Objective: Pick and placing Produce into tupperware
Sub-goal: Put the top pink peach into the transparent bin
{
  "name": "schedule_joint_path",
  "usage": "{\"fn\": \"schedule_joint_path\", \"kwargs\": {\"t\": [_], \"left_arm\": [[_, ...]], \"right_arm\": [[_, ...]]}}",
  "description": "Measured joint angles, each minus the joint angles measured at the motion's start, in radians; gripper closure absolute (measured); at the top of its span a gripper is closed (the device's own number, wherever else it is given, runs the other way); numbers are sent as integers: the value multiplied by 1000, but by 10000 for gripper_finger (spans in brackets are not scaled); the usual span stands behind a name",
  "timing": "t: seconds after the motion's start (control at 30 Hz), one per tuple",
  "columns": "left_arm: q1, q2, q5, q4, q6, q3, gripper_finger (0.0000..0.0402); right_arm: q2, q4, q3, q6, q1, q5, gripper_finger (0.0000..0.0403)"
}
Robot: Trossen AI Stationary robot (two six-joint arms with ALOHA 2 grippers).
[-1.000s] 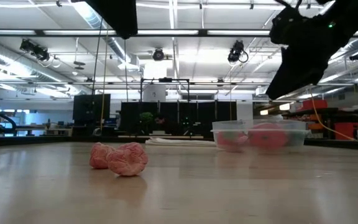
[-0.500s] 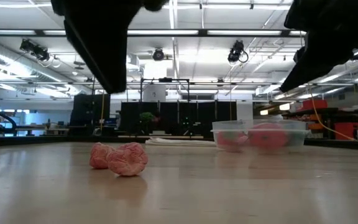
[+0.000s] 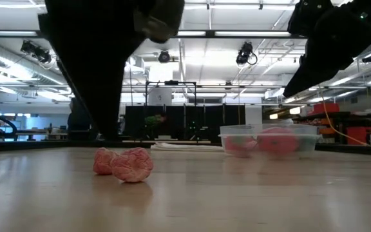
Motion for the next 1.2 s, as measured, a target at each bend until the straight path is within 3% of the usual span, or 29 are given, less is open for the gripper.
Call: {"fn": "schedule_joint_path", "kwargs": {"t": [0.33,0.9,1.03,1.2], "left_arm": [[18,41,4,-55,8,0,161],[33,74,35,-13,11,0,176],[40,74,40,-12,22,0,205],[52,75,35,-17,62,0,285]], "right_arm": [[-8,10,3,3,0,0,215],[-10,15,3,6,0,-1,215],[-10,18,3,7,0,-1,215],[-10,19,3,3,0,-1,215]]}}
